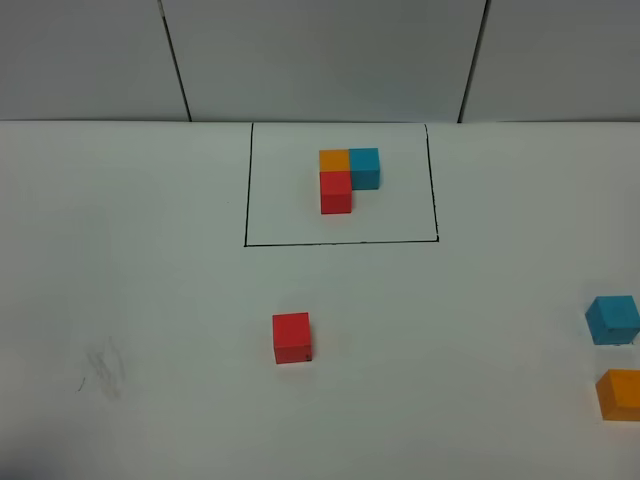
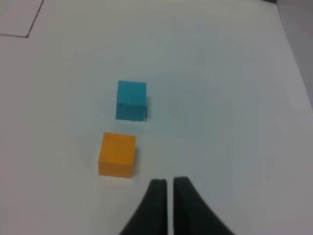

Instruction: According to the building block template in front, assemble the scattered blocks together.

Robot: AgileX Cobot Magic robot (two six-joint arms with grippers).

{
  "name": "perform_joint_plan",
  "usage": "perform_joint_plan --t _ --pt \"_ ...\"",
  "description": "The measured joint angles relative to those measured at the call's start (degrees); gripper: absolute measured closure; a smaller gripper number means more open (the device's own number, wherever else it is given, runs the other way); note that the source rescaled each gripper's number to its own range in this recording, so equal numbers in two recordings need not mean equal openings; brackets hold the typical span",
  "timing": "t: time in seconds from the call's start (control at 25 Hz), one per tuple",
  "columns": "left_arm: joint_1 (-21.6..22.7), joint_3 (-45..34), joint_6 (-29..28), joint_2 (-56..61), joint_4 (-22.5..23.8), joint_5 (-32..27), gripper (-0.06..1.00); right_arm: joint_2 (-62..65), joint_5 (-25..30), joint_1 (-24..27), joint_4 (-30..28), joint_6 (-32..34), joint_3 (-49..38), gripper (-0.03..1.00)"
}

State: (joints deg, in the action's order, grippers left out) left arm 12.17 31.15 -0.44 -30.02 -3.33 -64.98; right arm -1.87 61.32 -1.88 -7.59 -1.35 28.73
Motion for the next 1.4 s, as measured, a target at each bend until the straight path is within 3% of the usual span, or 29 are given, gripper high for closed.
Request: perform_joint_plan --t 0.6,0.88,1.4 --pt "0.0 0.0 0.0 0.0 -0.14 0.0 0.94 0.0 0.0 0.0 0.0 0.0 0.0 0.97" --pt "0.0 -0.28 0.0 0.26 3.33 1.28 0.94 0.0 0.0 0.0 0.0 0.0 0.0 0.97" --pt "-2.46 -2.01 0.0 7.77 2.7 3.06 0.94 0.0 0.0 0.0 0.0 0.0 0.0 0.97"
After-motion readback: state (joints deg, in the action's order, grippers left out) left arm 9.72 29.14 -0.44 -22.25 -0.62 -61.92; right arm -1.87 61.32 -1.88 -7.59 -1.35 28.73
